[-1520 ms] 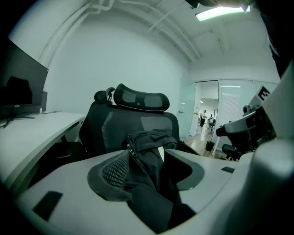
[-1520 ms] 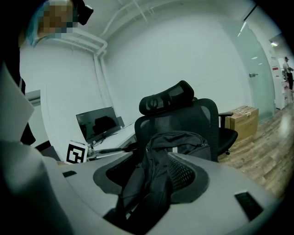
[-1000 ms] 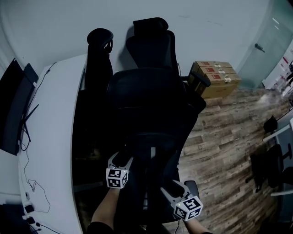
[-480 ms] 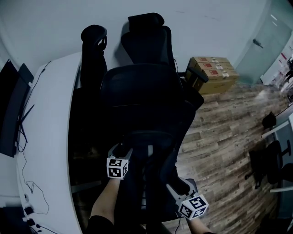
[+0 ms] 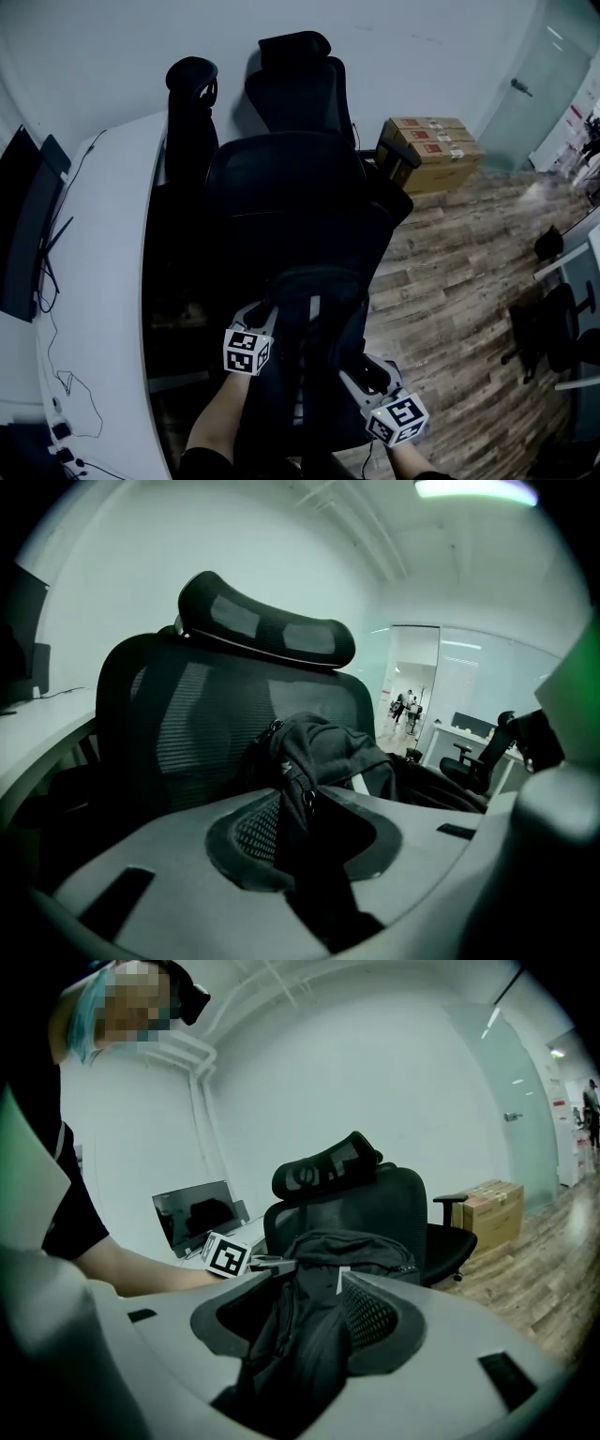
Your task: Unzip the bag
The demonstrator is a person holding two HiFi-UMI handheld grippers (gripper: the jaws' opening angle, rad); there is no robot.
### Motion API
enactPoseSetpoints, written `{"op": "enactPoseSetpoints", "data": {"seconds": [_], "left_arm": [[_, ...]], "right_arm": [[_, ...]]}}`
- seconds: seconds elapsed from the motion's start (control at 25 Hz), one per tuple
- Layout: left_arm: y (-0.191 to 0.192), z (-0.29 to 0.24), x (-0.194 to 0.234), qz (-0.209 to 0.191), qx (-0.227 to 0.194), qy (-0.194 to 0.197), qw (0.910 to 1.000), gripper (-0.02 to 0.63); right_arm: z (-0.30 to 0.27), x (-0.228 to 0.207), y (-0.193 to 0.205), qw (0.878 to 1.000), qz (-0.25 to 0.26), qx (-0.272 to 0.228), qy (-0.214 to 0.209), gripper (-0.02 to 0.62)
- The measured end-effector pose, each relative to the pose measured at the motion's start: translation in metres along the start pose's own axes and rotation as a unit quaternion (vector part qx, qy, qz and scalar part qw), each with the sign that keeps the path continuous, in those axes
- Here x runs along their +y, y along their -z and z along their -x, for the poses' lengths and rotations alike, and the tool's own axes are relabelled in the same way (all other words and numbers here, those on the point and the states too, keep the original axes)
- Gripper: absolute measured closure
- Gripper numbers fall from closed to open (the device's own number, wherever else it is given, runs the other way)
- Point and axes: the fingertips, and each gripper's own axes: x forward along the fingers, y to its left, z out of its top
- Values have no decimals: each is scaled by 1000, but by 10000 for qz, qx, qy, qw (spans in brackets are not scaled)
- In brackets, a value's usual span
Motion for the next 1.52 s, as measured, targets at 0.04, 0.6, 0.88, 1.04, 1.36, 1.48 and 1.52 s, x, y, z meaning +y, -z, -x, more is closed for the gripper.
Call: {"op": "enactPoseSetpoints", "data": {"seconds": [0.04, 0.6, 0.88, 1.04, 1.36, 1.48, 1.52], "left_arm": [[-3, 5, -11, -92, -50, 77, 9999, 503], [-29, 114, -155, -1368, -731, 713, 9853, 522], [-24, 169, -232, -1964, -935, 1193, 9687, 522], [-14, 200, -272, -2244, -1059, 1442, 9579, 523], [8, 243, -326, -2564, -1161, 1892, 9407, 523], [15, 252, -345, -2718, -1191, 2065, 9324, 523], [17, 256, -350, -2766, -1196, 2116, 9298, 523]], "right_arm": [[4, 4, -3, 10000, 83, -18, -3, 383], [77, 58, -31, 9890, 1376, -509, 194, 383], [121, 94, -41, 9773, 2024, -531, 335, 383], [145, 113, -40, 9609, 2698, -364, 506, 383], [185, 136, -12, 9390, 3294, -46, 984, 383], [201, 139, -6, 9261, 3579, -90, 1189, 385], [206, 139, -4, 9202, 3703, -66, 1266, 385]]}}
